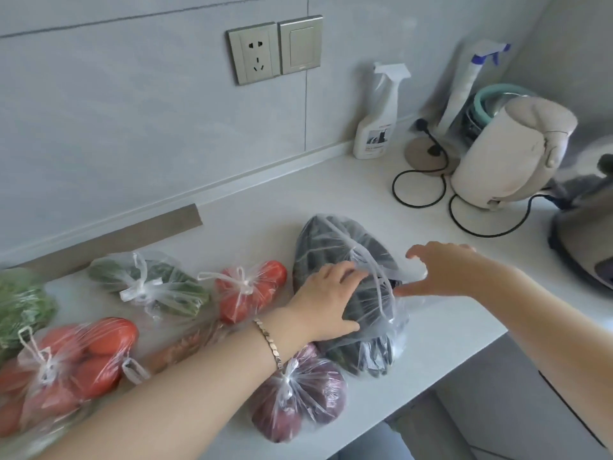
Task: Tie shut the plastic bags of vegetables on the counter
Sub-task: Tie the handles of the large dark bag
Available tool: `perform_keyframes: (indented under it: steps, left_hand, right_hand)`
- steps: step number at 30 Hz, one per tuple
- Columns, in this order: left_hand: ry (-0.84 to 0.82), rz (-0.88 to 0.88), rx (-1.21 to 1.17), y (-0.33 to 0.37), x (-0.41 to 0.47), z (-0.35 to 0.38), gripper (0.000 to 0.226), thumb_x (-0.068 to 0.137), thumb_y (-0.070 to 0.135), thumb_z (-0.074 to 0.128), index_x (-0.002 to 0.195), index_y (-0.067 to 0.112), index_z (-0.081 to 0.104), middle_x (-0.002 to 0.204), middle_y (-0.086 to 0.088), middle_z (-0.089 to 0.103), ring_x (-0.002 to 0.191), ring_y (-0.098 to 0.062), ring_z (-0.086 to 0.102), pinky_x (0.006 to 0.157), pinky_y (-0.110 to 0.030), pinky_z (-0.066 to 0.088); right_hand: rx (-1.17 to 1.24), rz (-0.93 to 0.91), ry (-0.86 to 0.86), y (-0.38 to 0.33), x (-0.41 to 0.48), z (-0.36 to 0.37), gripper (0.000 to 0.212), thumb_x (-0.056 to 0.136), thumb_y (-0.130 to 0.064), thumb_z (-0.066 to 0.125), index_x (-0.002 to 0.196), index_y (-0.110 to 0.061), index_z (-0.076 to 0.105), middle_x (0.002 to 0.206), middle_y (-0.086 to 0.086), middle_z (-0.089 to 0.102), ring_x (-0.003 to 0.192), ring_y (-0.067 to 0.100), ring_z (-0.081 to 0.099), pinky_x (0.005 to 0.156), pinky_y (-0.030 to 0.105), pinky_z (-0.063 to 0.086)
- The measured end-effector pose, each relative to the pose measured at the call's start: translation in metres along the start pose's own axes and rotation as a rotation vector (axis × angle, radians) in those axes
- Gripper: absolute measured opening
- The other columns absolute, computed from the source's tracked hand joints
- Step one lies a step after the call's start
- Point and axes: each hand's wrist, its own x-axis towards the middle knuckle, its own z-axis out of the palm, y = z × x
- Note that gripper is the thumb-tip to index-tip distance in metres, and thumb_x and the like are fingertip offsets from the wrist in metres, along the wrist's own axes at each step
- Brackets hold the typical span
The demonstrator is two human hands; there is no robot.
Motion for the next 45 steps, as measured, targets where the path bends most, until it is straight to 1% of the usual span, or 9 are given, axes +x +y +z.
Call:
perform_keyframes:
  steps: [4,8,11,17,26,32,34,37,45]
  left_hand:
    - [0.183,0.094,0.208,0.031,0.031,0.012,0.071,0.074,0.037,0.067,0.133,0.014,0.033,0.135,-0.007,0.04,0.122,-0.025,0.039,0.103,-0.039,0.04]
    - [0.449,0.027,0.306,0.032,0.069,0.002,0.052,0.054,0.017,0.081,0.099,0.025,0.057,0.103,-0.003,0.054,0.09,-0.022,0.057,0.073,-0.034,0.056]
    - [0.455,-0.06,0.278,0.033,0.088,-0.017,0.013,0.07,0.017,0.074,0.081,0.017,0.067,0.086,-0.005,0.065,0.081,-0.026,0.061,0.074,-0.033,0.051]
    - [0.637,-0.591,-0.533,0.041,0.089,-0.043,0.038,0.098,0.03,0.036,0.067,0.011,0.048,0.06,-0.003,0.049,0.06,-0.021,0.047,0.064,-0.033,0.04]
    - [0.782,-0.653,-0.804,0.051,0.089,-0.061,0.042,0.097,0.025,0.039,0.057,0.016,0.028,0.055,-0.001,0.028,0.053,-0.018,0.028,0.059,-0.033,0.026]
    - [0.724,-0.758,-1.042,0.052,0.062,-0.042,0.047,0.096,0.022,0.04,0.052,0.02,0.026,0.046,0.006,0.022,0.043,-0.012,0.019,0.047,-0.026,0.016]
    - [0.71,-0.732,-1.049,0.055,0.057,-0.042,0.046,0.098,0.022,0.037,0.054,0.019,0.025,0.047,0.007,0.021,0.04,-0.008,0.017,0.044,-0.023,0.016]
    - [0.668,-0.646,-1.089,0.058,0.058,-0.043,0.04,0.1,0.025,0.03,0.061,0.018,0.026,0.044,0.012,0.022,0.04,-0.006,0.018,0.042,-0.019,0.018]
    - [0.735,-0.589,-1.269,0.056,0.08,-0.046,0.039,0.099,0.024,0.03,0.069,0.012,0.052,0.04,0.012,0.031,0.043,-0.005,0.032,0.054,-0.019,0.039]
  right_hand:
    - [0.046,0.0,-0.201,0.036,0.017,0.01,0.05,0.08,-0.045,0.058,0.107,-0.003,0.059,0.095,0.006,0.065,0.076,0.018,0.052,0.071,0.027,0.04]
    - [0.151,-0.047,0.003,0.057,0.043,-0.003,0.035,0.091,-0.033,0.046,0.081,-0.005,0.064,0.074,0.004,0.053,0.074,0.023,0.049,0.063,0.028,0.04]
    - [0.333,-0.102,0.112,0.064,0.05,-0.019,0.042,0.091,-0.036,0.046,0.059,-0.009,0.048,0.054,0.002,0.042,0.059,0.023,0.044,0.048,0.027,0.028]
    - [1.111,-0.09,0.224,0.068,0.058,-0.045,0.033,0.085,-0.022,0.056,0.06,-0.009,0.038,0.053,0.004,0.029,0.051,0.024,0.031,0.059,0.031,0.03]
    - [1.352,-0.201,0.595,0.072,0.054,-0.071,0.043,0.089,-0.023,0.051,0.053,-0.007,0.033,0.05,0.003,0.029,0.05,0.015,0.024,0.049,0.027,0.025]
    - [2.041,-0.383,-0.031,0.06,0.054,-0.077,0.04,0.093,-0.009,0.026,0.056,-0.013,0.042,0.047,0.002,0.059,0.056,0.021,0.06,0.082,0.034,0.048]
    - [2.027,-0.389,-0.187,0.052,0.059,-0.067,0.044,0.087,-0.011,0.022,0.045,-0.019,0.034,0.034,-0.004,0.031,0.033,0.015,0.034,0.066,0.035,0.046]
    - [1.844,-0.338,-0.325,0.04,0.066,-0.055,0.028,0.075,-0.015,0.024,0.048,-0.022,0.024,0.043,-0.008,0.016,0.042,0.01,0.009,0.041,0.019,0.018]
    - [1.815,-0.158,-0.309,0.019,0.073,-0.024,0.028,0.096,-0.004,0.032,0.084,-0.007,0.057,0.063,0.001,0.039,0.046,0.009,0.03,0.034,0.014,0.021]
